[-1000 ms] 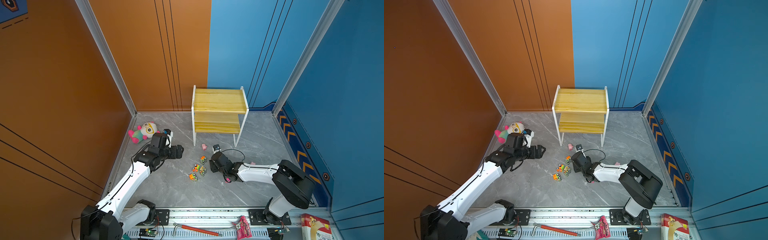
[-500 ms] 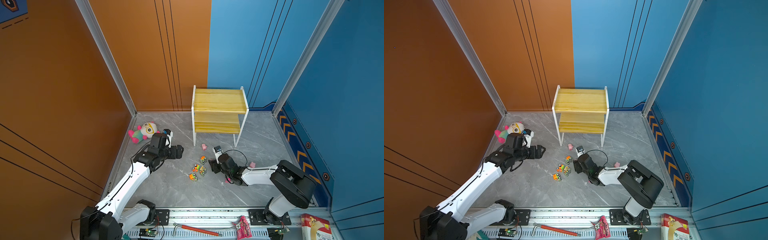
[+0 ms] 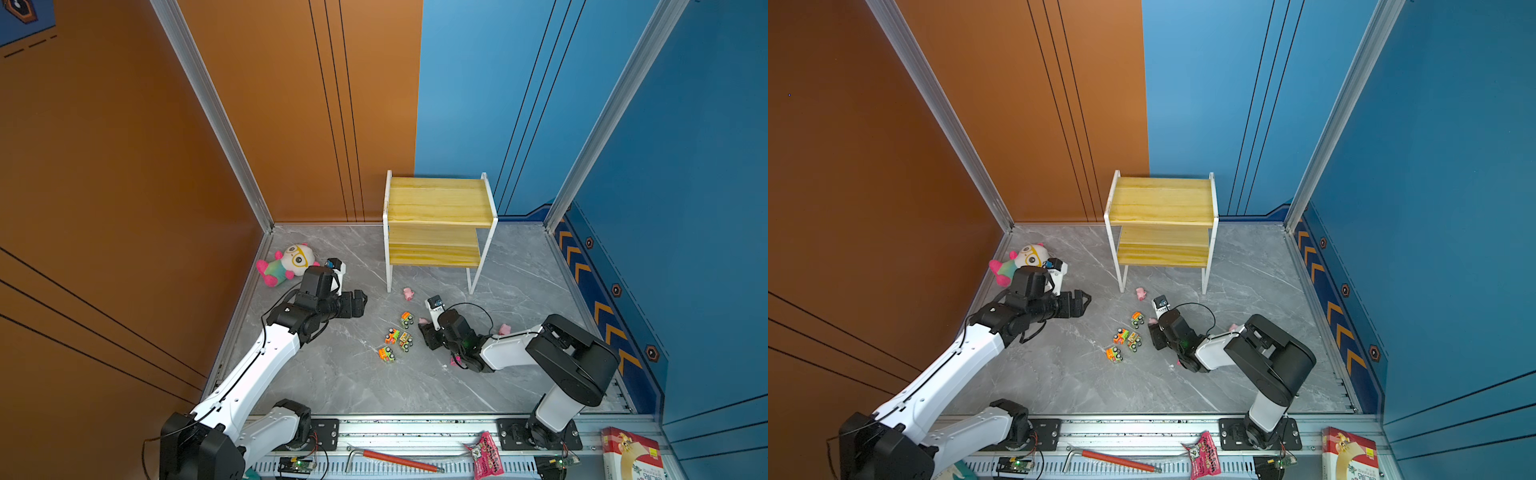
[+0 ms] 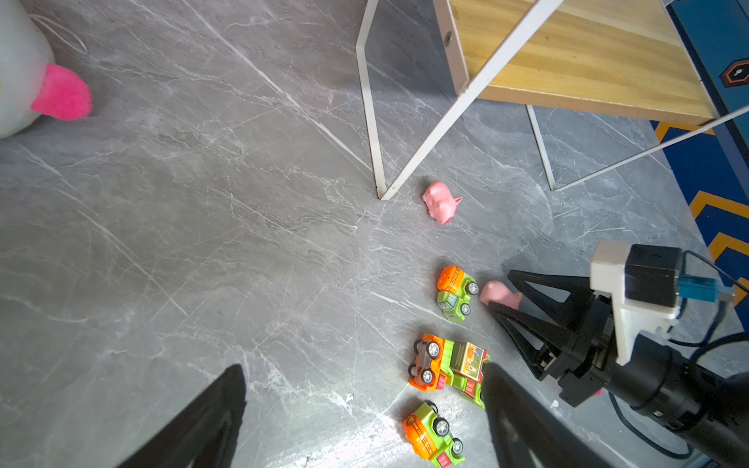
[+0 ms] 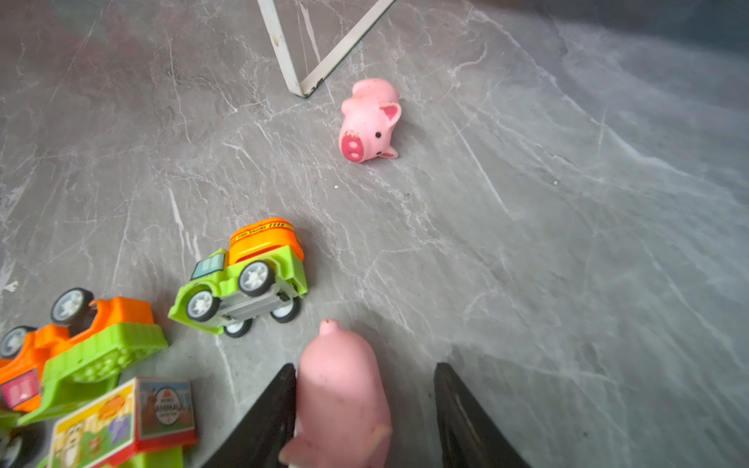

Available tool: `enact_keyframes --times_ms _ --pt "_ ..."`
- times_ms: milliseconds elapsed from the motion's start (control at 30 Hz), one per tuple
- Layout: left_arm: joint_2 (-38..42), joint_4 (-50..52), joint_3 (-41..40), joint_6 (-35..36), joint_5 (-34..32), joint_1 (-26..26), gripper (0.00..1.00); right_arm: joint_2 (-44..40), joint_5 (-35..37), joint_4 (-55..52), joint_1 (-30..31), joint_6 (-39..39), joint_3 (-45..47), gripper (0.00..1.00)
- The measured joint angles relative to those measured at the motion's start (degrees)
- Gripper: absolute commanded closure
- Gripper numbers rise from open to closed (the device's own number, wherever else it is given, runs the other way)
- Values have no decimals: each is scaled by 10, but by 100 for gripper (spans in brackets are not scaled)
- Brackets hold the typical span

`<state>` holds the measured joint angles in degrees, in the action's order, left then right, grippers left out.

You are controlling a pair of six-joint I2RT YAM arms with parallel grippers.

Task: Organize plastic toys on shelves
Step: Pick up the plastic toy from the center of the table, then place the plastic toy on the shelf.

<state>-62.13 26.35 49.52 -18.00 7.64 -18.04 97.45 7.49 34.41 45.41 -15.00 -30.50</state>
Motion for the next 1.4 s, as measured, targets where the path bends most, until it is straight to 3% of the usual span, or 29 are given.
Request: enact_keyframes --times_ms 333,567,800,1167,1400 --pt "0 0 0 0 0 0 8 6 -7 7 0 2 0 67" --pt "0 0 0 0 0 0 8 -81 7 -40 7 2 -2 68" --pt "0 -1 0 -3 9 0 8 -180 75 -128 -7 2 -56 68" --pt "0 -13 0 -5 17 0 8 -157 119 -206 -98 -4 -167 69" --pt "0 -14 0 -7 19 0 8 -114 117 -232 -123 -5 -214 68"
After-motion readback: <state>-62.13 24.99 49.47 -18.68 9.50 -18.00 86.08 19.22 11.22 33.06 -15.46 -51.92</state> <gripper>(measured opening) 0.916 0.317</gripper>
